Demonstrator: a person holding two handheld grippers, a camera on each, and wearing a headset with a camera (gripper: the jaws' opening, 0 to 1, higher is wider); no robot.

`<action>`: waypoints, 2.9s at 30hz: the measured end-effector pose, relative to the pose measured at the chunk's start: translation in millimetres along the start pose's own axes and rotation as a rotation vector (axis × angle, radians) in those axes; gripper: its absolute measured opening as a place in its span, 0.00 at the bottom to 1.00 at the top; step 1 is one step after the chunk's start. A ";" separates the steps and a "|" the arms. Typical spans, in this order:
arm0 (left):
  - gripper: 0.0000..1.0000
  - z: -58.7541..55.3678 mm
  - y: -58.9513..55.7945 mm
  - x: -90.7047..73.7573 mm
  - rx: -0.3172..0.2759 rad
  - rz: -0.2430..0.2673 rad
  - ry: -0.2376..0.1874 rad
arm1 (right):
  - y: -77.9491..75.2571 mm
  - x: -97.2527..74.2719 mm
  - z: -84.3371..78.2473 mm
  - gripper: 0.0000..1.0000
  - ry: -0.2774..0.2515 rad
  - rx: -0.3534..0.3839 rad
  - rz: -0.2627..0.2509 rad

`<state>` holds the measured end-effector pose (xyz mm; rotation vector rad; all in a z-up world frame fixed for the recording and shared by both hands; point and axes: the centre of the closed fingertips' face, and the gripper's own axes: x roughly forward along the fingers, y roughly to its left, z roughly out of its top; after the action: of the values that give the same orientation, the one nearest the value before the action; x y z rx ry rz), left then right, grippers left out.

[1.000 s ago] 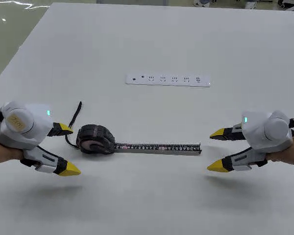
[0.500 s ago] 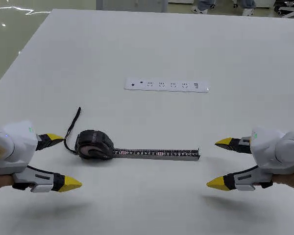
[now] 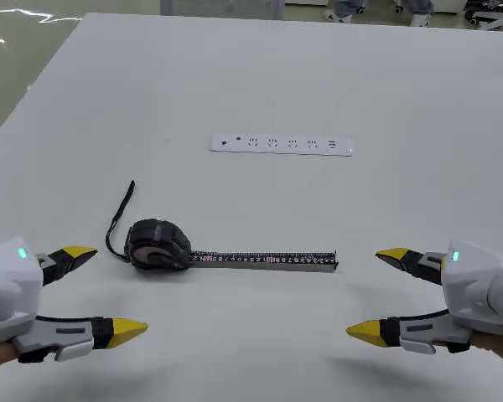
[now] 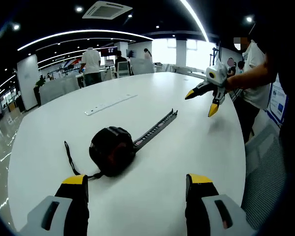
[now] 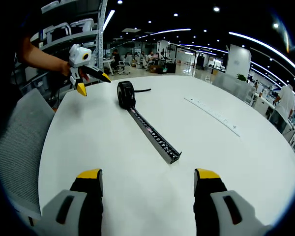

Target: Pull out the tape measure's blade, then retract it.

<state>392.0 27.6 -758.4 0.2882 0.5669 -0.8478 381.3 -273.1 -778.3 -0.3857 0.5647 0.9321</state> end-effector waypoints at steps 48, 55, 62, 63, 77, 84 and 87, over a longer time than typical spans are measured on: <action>1.00 7.5 -36.3 -20.3 -0.217 0.257 -0.151 | 48.6 -12.8 35.3 1.00 -0.197 0.264 -0.277; 1.00 12.3 -37.3 -21.6 -0.244 0.301 -0.163 | 57.9 -9.2 36.7 1.00 -0.194 0.278 -0.282; 1.00 14.9 -34.5 -21.9 -0.255 0.340 -0.165 | 61.6 -8.0 37.5 1.00 -0.196 0.284 -0.277; 1.00 15.2 -34.4 -22.0 -0.255 0.344 -0.166 | 61.5 -8.1 38.3 1.00 -0.200 0.285 -0.278; 1.00 22.3 -37.5 -19.7 -0.242 0.364 -0.170 | 60.3 -8.8 37.2 0.99 -0.194 0.286 -0.274; 1.00 24.9 -37.2 -17.1 -0.236 0.379 -0.165 | 59.5 -9.3 32.8 0.98 -0.184 0.289 -0.268; 1.00 25.0 -36.7 -16.4 -0.239 0.383 -0.165 | 59.4 -8.7 31.4 0.97 -0.180 0.288 -0.262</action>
<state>363.9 3.1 -729.2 0.1007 0.4350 -0.4231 336.6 -229.3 -752.3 -0.1103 0.4619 0.6152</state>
